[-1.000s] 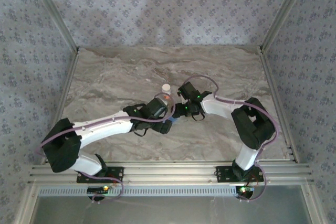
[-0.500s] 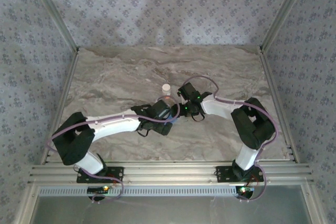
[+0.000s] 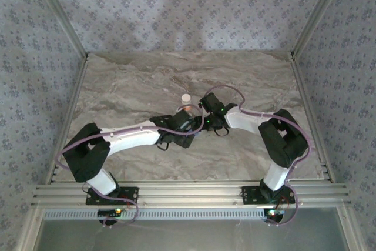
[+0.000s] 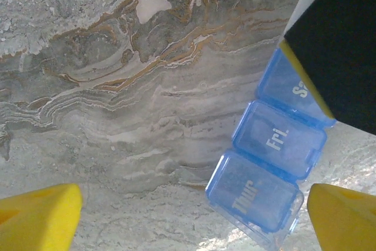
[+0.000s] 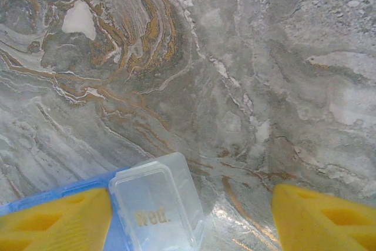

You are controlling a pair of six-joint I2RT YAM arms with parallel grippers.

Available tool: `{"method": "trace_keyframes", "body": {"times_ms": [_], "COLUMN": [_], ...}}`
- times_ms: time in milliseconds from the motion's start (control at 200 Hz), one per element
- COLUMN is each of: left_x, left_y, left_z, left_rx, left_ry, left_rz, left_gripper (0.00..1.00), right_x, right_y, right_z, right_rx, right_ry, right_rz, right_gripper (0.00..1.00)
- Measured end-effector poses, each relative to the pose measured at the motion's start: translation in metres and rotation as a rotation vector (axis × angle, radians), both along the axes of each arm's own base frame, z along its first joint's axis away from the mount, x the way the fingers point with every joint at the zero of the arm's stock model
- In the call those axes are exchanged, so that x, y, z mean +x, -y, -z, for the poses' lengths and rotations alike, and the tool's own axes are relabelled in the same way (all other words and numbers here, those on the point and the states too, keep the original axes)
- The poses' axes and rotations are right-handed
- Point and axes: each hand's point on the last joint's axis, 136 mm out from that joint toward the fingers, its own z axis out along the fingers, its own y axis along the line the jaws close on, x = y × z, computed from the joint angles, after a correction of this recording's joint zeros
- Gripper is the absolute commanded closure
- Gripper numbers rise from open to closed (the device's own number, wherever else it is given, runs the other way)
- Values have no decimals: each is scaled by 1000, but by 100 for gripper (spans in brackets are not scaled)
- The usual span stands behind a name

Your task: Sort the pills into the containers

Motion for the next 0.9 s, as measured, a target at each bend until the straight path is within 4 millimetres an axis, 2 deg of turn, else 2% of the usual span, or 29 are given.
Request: {"method": "trace_keyframes", "body": {"times_ms": [900], "left_x": [35], "left_y": [-31], "left_z": [-3], "left_rx": [27], "left_ry": [34], "left_rz": [-105], "left_gripper": [2], "right_x": [1], "right_y": [-2], "right_z": [1], "right_rx": [18], "right_ry": [5], "right_rz": [3], "right_gripper": [27]}}
